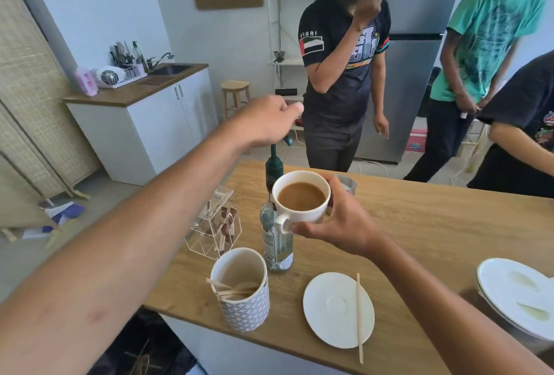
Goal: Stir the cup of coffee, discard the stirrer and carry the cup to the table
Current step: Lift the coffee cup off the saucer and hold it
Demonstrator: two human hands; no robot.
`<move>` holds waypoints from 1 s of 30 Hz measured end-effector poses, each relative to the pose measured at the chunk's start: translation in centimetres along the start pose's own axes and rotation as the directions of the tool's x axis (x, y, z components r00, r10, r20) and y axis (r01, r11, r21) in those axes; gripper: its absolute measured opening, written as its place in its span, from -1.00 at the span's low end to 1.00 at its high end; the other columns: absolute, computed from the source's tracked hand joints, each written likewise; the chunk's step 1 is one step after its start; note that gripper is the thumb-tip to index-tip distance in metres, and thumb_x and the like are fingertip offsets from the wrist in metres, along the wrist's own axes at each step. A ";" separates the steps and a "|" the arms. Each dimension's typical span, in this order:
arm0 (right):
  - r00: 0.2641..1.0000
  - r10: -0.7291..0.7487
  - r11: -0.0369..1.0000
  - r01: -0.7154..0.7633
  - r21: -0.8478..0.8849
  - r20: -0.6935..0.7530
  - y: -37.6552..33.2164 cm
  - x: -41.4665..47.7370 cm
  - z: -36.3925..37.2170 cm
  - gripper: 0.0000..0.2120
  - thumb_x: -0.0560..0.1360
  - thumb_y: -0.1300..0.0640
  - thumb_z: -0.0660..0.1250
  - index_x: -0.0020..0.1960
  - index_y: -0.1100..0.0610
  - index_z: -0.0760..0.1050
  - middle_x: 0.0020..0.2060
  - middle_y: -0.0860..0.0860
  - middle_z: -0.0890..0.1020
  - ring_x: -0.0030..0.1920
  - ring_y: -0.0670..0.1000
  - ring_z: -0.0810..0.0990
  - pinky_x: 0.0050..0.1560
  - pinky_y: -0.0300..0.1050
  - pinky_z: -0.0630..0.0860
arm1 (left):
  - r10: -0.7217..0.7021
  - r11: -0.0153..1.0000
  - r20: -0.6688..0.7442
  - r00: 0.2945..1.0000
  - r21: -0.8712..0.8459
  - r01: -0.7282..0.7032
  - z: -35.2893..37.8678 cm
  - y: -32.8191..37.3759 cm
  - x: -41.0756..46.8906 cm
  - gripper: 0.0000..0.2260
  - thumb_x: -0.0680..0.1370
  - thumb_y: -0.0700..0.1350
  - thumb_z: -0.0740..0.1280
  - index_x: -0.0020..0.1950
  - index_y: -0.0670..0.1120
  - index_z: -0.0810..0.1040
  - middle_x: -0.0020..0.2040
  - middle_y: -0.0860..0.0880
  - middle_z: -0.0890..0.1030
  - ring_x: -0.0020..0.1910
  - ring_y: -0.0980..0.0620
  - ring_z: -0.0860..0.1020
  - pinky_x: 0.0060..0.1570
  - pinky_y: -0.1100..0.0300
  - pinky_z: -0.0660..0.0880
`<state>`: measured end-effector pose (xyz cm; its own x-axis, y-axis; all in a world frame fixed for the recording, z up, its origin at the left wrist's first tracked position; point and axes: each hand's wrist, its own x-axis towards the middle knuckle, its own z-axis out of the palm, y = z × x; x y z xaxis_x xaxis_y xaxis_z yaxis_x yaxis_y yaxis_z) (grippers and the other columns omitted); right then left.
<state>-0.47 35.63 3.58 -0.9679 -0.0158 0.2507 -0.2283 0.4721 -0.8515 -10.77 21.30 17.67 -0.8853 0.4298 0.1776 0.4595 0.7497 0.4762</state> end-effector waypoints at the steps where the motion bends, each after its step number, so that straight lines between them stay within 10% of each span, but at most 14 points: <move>1: 1.000 0.000 1.000 0.000 0.001 -0.003 0.0 -0.1 -0.1 -0.09 0.18 -0.13 0.65 0.40 0.00 0.29 0.18 -0.19 0.56 0.18 -0.26 0.53 0.11 -0.39 0.48 | -0.021 0.999 0.015 1.000 0.037 0.020 0.7 0.3 0.3 -0.61 0.66 0.12 0.09 0.02 -0.15 0.54 -0.09 -0.10 0.56 -0.01 -0.13 0.55 0.02 0.06 0.45; 13: 1.000 0.012 1.000 -0.011 0.024 -0.028 -0.6 0.4 0.0 -0.13 0.20 -0.11 0.64 0.37 0.00 0.29 0.13 -0.22 0.55 0.13 -0.30 0.53 0.04 -0.44 0.47 | -0.203 0.970 0.097 0.974 -0.119 0.214 1.0 -0.9 0.5 -0.72 0.60 -0.02 0.12 0.18 -0.08 0.53 0.08 -0.14 0.58 -0.04 -0.18 0.63 -0.16 -0.13 0.67; 30: 1.000 0.003 1.000 -0.003 0.015 -0.031 -1.0 1.8 0.6 -0.15 0.21 -0.12 0.63 0.36 0.02 0.29 0.13 -0.20 0.56 0.11 -0.30 0.54 0.03 -0.43 0.50 | -0.088 0.944 0.153 0.984 -0.303 0.132 1.5 -2.1 0.9 -0.78 0.55 -0.16 0.13 -0.19 -0.09 0.55 -0.21 -0.08 0.56 -0.17 -0.11 0.68 -0.15 -0.18 0.66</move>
<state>-2.03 34.57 4.62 -0.9649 0.0133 0.2625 -0.2273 0.4590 -0.8589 -12.46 20.91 15.53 -0.9010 0.4337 0.0014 0.2955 0.6115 0.7340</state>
